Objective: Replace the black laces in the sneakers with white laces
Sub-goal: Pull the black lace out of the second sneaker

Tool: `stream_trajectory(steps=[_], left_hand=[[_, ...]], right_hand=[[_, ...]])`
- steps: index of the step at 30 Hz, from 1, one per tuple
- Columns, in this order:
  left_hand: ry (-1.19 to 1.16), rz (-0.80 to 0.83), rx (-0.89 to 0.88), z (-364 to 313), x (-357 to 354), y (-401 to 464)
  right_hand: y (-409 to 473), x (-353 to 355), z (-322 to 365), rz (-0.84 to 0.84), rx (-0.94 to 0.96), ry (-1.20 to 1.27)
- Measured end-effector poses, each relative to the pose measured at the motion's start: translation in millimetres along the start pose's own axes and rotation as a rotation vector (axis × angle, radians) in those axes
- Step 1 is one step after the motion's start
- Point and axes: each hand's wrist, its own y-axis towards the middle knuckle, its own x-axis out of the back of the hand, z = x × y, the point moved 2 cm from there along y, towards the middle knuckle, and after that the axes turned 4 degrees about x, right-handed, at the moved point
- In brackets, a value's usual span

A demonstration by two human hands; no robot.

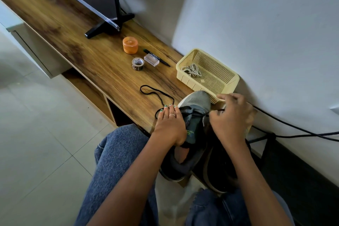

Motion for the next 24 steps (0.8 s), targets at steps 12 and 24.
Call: stream_trajectory(steps=[12, 24], left_hand=[[0.017, 0.004, 0.004, -0.7, -1.4, 2.1], [-0.004, 0.006, 0.01, 0.6, -0.4, 2.8]], right_hand=[[-8.9, -32.0, 14.6, 0.161, 0.185, -0.197], [-5.1, -5.3, 1.3, -0.333, -0.122, 0.103]])
